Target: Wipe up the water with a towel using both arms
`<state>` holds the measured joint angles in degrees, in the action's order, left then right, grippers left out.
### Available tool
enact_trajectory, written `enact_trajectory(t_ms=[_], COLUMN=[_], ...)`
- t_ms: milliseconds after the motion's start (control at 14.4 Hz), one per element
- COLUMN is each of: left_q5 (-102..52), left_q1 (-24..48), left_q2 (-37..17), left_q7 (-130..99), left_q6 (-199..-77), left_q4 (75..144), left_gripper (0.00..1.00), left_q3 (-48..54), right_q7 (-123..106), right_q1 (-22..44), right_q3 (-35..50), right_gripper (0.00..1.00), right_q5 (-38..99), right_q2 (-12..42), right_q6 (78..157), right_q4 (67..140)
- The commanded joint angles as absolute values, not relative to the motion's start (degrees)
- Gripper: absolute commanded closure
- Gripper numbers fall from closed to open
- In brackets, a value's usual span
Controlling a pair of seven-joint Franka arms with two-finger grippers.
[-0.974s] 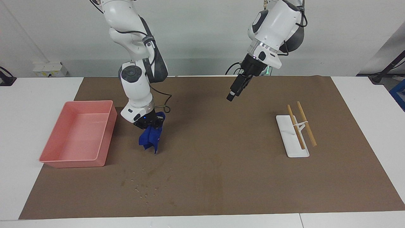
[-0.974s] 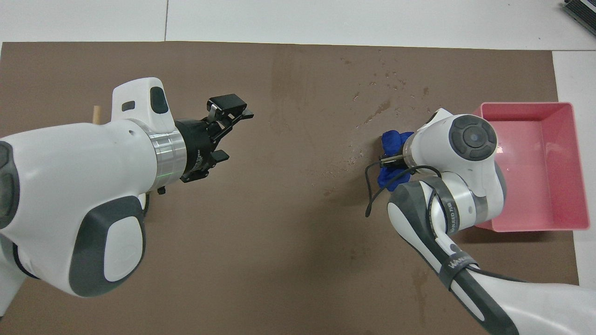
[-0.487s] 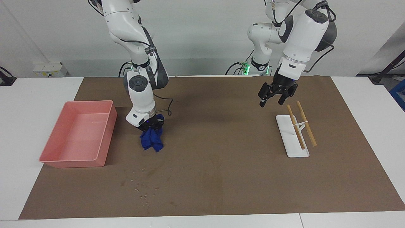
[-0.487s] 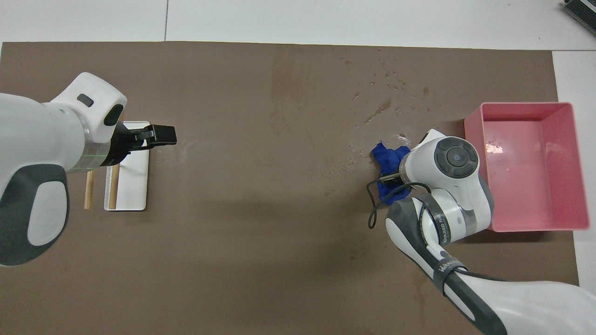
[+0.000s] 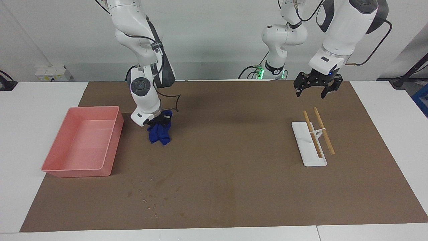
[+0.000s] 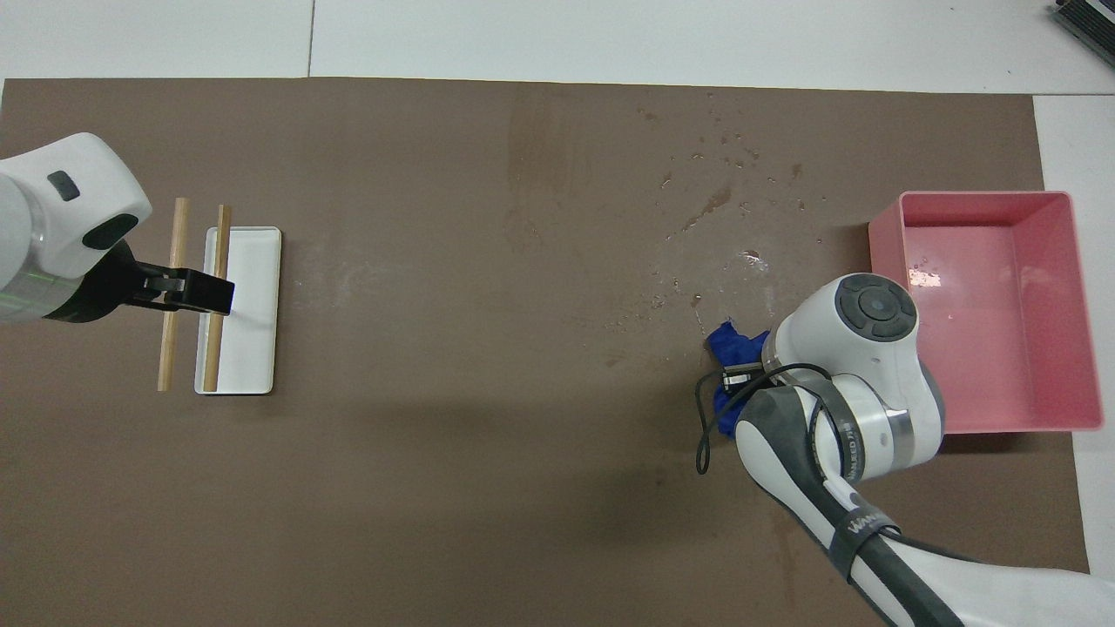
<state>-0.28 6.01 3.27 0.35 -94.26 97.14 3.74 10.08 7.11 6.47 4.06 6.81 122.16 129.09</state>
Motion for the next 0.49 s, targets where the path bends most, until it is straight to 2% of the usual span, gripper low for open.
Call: enact_trajectory(t_ms=[0, 278, 417], left_q5=[-1.0, -2.1, -2.1], left_q1=[3.5, 1.1, 1.9], left_q2=[0.4, 1.1, 1.1], left_q7=[2.8, 3.3, 2.7], left_q6=[-91.5, -93.2, -93.7], left_q4=[93.3, 95.2, 95.4], left_gripper=[0.00, 0.00, 0.00], left_q3=[4.1, 4.2, 4.3], right_q7=[10.4, 10.1, 6.5], right_q1=[6.3, 5.5, 2.9], right_q3=[7.0, 6.6, 6.2], right_gripper=[1.00, 1.00, 1.00], right_q5=[9.1, 8.4, 3.5], right_q2=[3.8, -4.9, -6.0], right_q6=[116.0, 102.5, 92.2], right_q4=[131.7, 127.6, 119.9])
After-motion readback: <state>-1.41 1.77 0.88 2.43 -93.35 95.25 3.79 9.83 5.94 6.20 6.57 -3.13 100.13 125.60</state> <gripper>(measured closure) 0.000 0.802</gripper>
